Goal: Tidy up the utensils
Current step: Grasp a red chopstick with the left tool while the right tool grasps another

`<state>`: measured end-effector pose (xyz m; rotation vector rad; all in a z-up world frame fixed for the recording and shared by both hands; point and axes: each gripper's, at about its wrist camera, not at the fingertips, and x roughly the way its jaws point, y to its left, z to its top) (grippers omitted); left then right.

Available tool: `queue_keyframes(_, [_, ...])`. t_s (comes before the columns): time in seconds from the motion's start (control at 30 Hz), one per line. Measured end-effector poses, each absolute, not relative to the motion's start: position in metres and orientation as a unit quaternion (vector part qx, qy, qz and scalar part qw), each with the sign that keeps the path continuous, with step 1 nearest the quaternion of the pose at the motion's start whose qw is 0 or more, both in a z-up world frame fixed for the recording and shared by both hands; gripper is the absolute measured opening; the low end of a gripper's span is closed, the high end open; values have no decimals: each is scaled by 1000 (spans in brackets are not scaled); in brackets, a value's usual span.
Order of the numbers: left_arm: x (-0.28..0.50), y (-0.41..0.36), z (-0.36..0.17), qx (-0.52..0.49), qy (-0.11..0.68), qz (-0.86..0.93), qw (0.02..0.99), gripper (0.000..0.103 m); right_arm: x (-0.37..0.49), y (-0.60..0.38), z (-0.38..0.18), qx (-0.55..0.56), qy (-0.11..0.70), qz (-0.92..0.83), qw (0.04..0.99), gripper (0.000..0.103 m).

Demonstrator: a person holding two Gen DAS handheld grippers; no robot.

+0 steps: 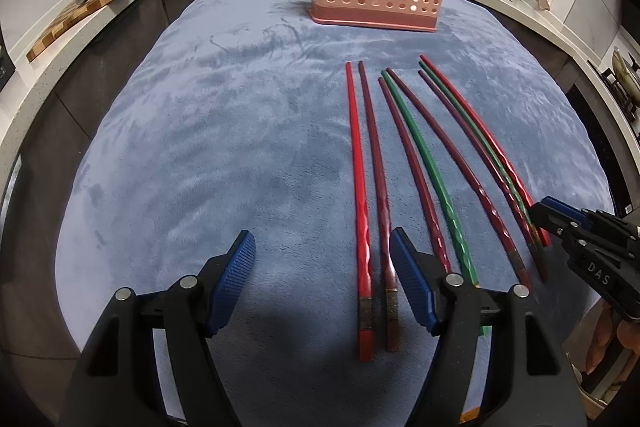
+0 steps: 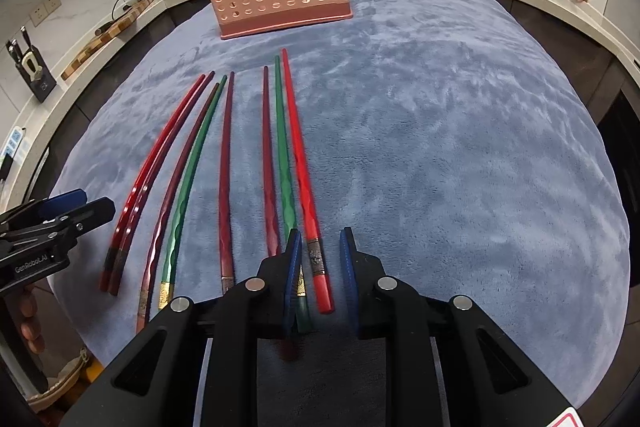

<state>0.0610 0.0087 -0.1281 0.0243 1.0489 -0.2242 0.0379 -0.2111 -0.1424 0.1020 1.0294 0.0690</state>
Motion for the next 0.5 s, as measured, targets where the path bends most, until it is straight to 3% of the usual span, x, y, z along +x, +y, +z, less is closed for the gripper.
queue_keyframes(0.5, [57, 12, -144, 7, 521, -103, 847, 62, 35, -215, -147, 57, 501, 29, 863, 18])
